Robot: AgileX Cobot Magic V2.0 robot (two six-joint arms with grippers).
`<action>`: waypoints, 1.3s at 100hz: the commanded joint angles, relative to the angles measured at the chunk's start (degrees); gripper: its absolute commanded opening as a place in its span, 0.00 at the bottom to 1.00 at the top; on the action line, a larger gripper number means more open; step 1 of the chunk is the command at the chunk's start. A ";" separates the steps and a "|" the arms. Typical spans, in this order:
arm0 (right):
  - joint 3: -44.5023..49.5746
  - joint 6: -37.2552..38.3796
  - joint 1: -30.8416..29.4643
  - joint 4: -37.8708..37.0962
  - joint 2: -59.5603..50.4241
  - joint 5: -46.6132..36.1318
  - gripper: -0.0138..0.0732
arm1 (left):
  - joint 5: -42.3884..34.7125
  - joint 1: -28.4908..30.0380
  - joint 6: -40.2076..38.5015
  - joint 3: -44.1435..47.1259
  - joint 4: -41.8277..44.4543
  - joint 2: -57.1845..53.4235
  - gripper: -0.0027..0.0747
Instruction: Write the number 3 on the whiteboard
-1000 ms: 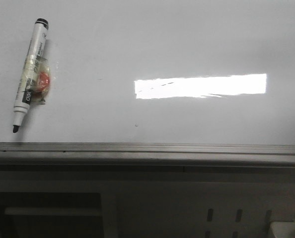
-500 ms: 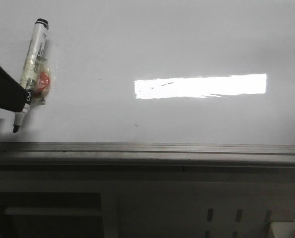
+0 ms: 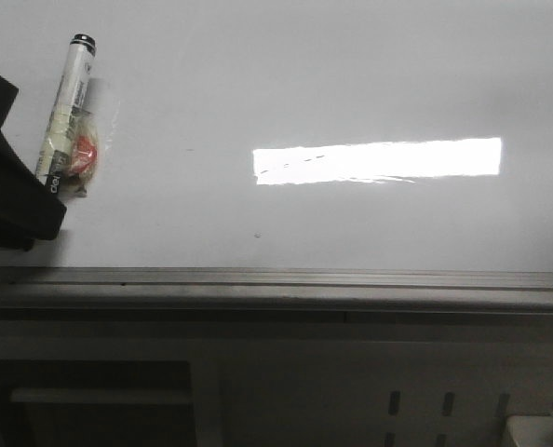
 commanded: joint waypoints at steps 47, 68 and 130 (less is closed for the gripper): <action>-23.88 -23.75 27.55 0.39 16.86 17.05 0.51 | 17.65 -12.00 26.37 -16.84 7.36 -9.23 0.01; -29.96 -23.75 33.41 -2.42 23.61 17.36 0.69 | 21.90 -18.02 28.14 -17.22 21.04 -12.54 0.01; -30.88 -23.75 39.31 -2.50 32.47 8.46 0.70 | 22.15 -18.69 28.14 -17.22 22.02 -13.23 0.01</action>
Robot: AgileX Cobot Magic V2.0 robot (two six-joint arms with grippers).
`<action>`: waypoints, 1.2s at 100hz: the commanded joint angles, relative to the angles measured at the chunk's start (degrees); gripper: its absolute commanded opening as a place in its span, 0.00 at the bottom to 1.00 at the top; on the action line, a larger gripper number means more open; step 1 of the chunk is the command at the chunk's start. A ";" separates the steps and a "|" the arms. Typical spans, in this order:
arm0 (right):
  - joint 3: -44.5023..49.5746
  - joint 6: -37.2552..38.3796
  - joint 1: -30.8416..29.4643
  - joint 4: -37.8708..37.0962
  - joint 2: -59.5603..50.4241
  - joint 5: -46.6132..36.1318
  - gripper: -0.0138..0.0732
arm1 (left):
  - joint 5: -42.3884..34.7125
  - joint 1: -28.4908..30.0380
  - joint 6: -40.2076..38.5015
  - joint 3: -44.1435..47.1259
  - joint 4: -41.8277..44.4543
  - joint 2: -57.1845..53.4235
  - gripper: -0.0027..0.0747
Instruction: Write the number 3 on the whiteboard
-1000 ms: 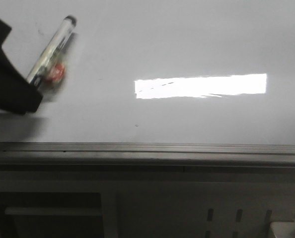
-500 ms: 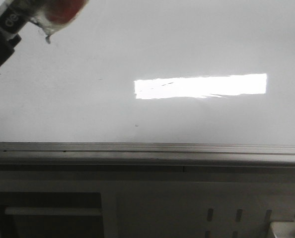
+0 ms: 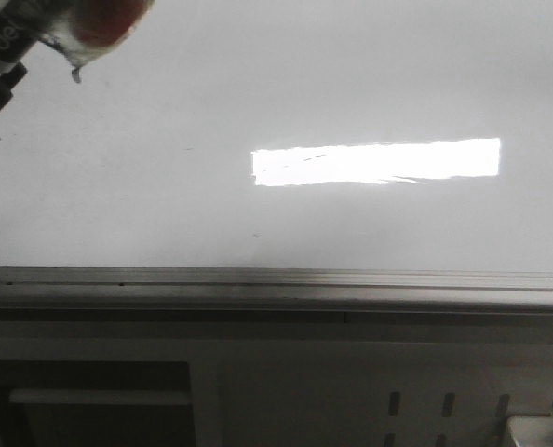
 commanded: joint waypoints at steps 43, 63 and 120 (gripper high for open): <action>-1.98 -0.85 0.05 1.11 2.13 -7.13 0.66 | -2.04 -0.47 0.10 -1.99 -1.41 -0.78 0.01; -1.98 -0.85 0.05 2.20 2.13 -7.13 0.42 | -2.04 -0.47 0.10 -1.99 -1.41 -0.78 0.01; -1.98 -0.85 0.05 0.64 2.13 -6.92 0.08 | -4.95 -0.47 -4.66 -3.18 -1.62 -0.78 0.09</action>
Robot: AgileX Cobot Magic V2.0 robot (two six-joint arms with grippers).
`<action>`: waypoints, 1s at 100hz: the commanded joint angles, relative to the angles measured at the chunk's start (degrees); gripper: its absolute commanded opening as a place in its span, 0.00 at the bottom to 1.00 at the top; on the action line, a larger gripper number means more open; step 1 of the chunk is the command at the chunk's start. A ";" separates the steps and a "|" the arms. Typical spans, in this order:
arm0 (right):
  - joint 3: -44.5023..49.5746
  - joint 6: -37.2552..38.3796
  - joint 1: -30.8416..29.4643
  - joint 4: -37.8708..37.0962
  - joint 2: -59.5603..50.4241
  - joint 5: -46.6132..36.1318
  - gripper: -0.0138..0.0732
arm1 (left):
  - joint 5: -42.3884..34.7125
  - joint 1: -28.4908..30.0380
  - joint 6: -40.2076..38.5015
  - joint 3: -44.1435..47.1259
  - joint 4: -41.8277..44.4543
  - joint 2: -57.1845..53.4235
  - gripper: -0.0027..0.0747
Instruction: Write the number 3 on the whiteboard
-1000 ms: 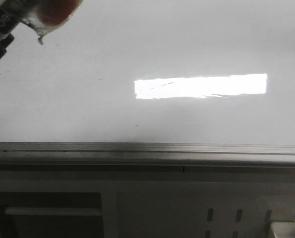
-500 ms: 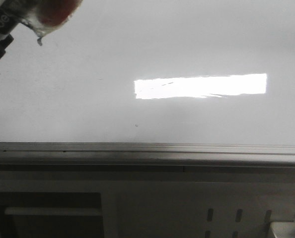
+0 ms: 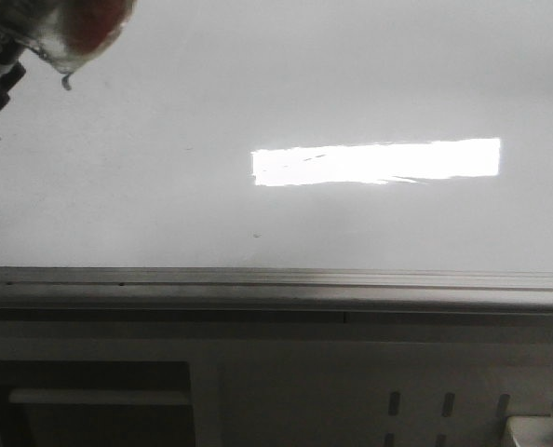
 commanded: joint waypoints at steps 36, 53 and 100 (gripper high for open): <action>-1.98 -0.62 -7.98 -2.75 -0.99 -4.84 0.08 | -8.05 -0.37 -7.62 -6.34 -2.43 -6.48 0.56; -1.64 -0.62 -14.93 -2.75 -0.99 -9.18 0.08 | -9.76 2.78 -18.43 -4.23 2.56 -15.29 0.41; 1.84 -0.62 -21.94 -2.75 -0.11 -15.31 0.08 | -18.48 11.63 -38.39 16.53 9.21 -40.52 0.01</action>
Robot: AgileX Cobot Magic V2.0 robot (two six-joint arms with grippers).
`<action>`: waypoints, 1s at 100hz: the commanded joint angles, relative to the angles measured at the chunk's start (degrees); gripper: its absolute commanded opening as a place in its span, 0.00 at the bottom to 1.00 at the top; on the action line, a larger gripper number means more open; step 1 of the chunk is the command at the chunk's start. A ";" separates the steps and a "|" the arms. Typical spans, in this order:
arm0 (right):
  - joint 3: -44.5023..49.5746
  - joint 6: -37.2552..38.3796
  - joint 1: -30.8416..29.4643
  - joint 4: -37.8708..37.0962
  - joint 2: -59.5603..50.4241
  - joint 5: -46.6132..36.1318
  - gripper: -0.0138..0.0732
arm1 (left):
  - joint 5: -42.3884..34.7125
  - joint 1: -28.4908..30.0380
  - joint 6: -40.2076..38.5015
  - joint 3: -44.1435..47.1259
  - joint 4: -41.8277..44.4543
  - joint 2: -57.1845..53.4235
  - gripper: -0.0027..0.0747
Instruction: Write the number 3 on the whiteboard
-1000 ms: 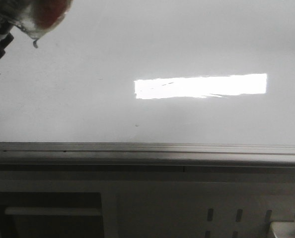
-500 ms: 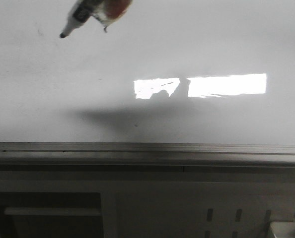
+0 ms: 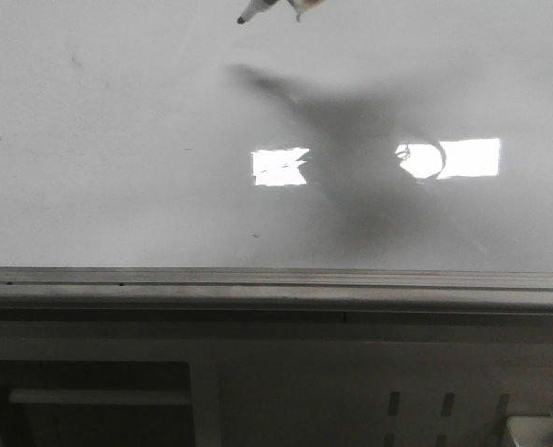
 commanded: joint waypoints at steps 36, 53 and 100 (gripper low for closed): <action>-0.30 -0.51 -0.39 -0.17 3.30 -3.96 0.09 | -5.30 0.35 -3.05 1.63 -2.41 -3.30 0.01; -0.30 -0.51 -1.21 -0.30 3.88 -3.88 0.09 | -5.30 0.35 -3.05 1.63 -2.63 -3.30 0.01; 0.15 -0.30 -9.43 -0.30 1.85 2.85 0.09 | -5.30 0.35 -3.05 1.63 -2.64 -3.30 0.01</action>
